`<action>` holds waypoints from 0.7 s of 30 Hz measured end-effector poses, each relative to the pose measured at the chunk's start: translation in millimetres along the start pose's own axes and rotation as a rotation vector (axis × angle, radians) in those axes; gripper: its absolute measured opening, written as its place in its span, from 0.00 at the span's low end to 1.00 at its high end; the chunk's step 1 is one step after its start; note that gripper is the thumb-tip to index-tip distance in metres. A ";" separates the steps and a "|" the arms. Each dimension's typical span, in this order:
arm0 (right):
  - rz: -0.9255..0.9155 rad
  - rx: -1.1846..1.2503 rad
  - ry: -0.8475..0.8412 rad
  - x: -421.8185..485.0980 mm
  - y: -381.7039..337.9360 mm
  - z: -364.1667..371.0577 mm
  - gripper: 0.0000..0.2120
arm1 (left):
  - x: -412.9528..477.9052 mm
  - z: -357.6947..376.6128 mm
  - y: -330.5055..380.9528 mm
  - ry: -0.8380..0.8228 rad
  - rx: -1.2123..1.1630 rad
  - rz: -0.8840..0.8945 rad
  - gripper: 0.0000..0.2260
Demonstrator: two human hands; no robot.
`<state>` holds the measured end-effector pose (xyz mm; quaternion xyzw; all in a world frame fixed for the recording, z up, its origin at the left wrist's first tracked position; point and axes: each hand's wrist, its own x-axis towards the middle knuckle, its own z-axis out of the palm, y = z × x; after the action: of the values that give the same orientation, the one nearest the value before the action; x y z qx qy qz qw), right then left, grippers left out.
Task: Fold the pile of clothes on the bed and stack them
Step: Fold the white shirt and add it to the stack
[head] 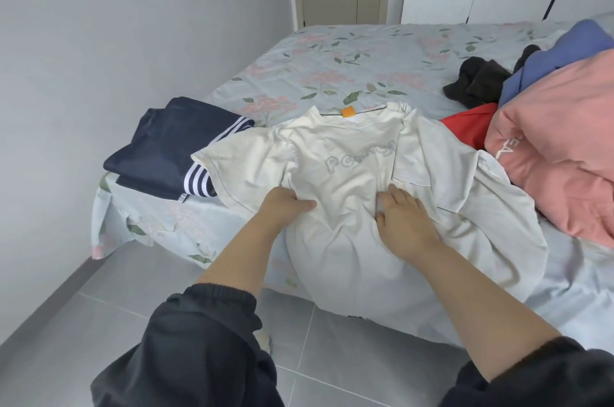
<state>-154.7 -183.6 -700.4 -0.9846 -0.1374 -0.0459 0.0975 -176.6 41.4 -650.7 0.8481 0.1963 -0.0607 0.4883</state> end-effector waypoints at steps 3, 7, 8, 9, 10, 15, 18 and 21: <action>-0.010 0.019 -0.013 -1.1 -0.2 -2.6 0.21 | -7.2 -4.8 -2.8 -0.174 -0.398 -0.084 0.12; -0.008 0.020 0.001 -6.3 6.2 -5.4 0.22 | -12.4 -39.9 -16.7 -0.233 -0.387 -0.230 0.20; 0.001 0.021 0.008 -8.0 9.3 -6.6 0.22 | -14.6 -49.1 -22.4 -0.219 -0.099 -0.218 0.21; 0.007 0.025 0.005 -9.8 12.8 -7.9 0.22 | -17.6 -55.1 -28.6 -0.213 0.240 -0.203 0.19; 0.006 0.035 -0.006 -11.8 16.0 -9.6 0.22 | -20.7 -56.7 -34.0 -0.214 0.523 -0.187 0.16; -0.037 0.164 0.039 -27.0 28.7 -22.7 0.16 | -22.3 -17.5 -17.3 0.257 0.944 0.142 0.11; -0.032 0.121 0.140 -37.1 38.1 -31.7 0.13 | -23.5 23.4 -4.0 0.365 0.804 0.588 0.09; 0.090 0.029 0.243 -47.1 54.8 -38.6 0.13 | -22.7 60.9 2.1 0.126 0.830 0.789 0.18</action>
<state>-187.0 -255.5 -678.0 -0.9755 -0.0811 -0.1584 0.1297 -191.1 -17.7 -673.7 0.9797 -0.1466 0.1049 0.0877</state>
